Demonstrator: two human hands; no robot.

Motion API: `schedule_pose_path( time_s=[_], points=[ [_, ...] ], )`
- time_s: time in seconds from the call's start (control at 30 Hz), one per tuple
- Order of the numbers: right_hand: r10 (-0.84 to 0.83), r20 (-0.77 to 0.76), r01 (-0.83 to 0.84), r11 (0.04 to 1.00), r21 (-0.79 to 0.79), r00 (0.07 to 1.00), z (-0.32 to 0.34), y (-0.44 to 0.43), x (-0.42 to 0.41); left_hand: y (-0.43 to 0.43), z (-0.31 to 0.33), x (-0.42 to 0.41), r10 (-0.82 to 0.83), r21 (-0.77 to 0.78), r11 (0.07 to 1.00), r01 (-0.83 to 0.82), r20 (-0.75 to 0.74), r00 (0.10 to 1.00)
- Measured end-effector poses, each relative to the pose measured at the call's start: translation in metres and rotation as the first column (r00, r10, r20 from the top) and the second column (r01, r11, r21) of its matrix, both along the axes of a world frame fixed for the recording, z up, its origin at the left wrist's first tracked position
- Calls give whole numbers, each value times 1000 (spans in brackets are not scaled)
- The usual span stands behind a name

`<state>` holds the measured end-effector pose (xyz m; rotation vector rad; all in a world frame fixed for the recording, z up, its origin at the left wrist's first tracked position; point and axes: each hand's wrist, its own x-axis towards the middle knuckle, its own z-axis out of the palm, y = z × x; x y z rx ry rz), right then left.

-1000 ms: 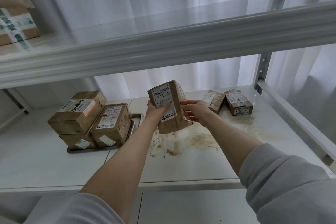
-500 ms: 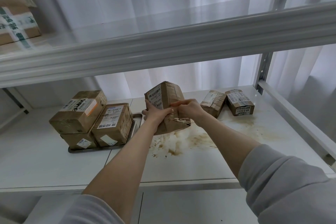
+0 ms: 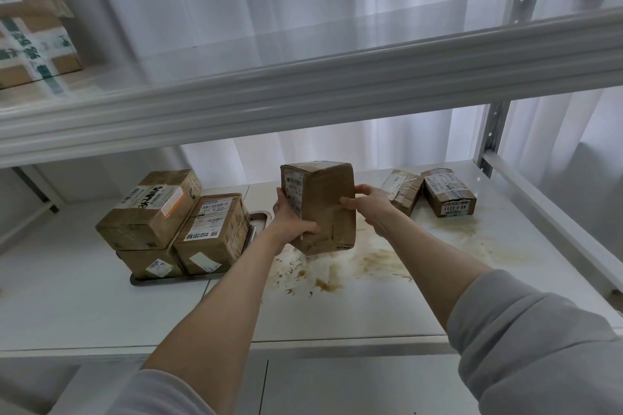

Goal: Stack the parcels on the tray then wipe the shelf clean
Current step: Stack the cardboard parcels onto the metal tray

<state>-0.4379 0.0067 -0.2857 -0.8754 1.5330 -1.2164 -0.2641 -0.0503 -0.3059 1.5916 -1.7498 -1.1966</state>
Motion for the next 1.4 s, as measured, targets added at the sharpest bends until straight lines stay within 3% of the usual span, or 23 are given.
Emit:
schedule_pose_path(
  time_s=[0.37, 0.5, 0.8, 1.0, 1.13, 1.4],
  points=[
    [57, -26, -56, 998, 37, 998, -2, 0, -1, -5, -6, -1, 29, -74, 996, -39, -129, 991],
    [56, -22, -56, 998, 3, 998, 3, -1, -1, -4, -3, 0, 96, 42, 995, -88, -301, 949],
    [18, 71, -25, 996, 87, 997, -7, -10, 3, 0, 10, 6, 239, 245, 959, -139, -448, 862],
    [119, 140, -147, 966, 211, 983, -14, -12, 4, 7, 15, 7, 259, 412, 910, 42, -647, 717],
    [52, 191, -89, 978, 190, 980, -14, -12, 6, 9, 15, 10, 304, 442, 897, 27, -659, 688],
    [8, 198, -29, 994, 104, 980, -13, -8, 2, 7, 13, 13, 306, 312, 937, -155, -527, 793]
  ],
)
